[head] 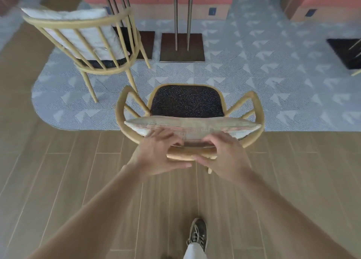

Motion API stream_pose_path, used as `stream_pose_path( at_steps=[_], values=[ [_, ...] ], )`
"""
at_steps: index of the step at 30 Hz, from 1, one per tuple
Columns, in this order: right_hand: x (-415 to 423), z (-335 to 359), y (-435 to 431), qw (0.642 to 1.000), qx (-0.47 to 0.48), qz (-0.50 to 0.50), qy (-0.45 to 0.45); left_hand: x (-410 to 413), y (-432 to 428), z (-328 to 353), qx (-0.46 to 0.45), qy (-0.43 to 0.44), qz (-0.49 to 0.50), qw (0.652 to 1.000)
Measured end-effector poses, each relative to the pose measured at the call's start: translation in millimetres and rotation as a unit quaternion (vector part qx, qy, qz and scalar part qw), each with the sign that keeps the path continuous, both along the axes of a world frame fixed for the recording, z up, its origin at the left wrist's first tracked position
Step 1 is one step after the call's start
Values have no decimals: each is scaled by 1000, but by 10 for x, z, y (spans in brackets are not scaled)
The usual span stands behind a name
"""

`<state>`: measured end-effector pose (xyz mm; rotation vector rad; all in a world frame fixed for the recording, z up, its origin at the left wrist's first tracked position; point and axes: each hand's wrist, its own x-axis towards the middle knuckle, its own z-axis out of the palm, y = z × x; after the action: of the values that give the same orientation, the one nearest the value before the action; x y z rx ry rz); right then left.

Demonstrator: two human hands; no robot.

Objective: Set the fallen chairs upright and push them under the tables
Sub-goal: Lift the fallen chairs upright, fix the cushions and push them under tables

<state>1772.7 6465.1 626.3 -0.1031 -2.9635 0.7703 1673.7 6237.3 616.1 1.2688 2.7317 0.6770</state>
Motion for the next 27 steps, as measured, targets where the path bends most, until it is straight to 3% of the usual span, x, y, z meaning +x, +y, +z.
stream_pose_path(
  at_steps=[2, 3, 6, 9, 18, 27],
  values=[
    [81, -135, -23, 983, 140, 36, -112, 105, -10, -120, -171, -17, -10, 985],
    [51, -173, -45, 975, 178, 51, -126, 106, 50, -163, -227, -8, -8, 974],
    [-236, -185, -60, 957, 228, 106, -146, -93, 323, -158, -284, -4, -6, 959],
    [-524, -174, -6, 921, 257, 177, -234, -290, 438, -154, -350, -19, -55, 935],
    [-1186, -229, 308, 925, 273, 182, -193, -881, 729, -163, -350, 6, -39, 936],
    [-2243, -215, 821, 928, 267, 182, -185, -1941, 1243, -187, -333, -30, -8, 942]
  ],
)
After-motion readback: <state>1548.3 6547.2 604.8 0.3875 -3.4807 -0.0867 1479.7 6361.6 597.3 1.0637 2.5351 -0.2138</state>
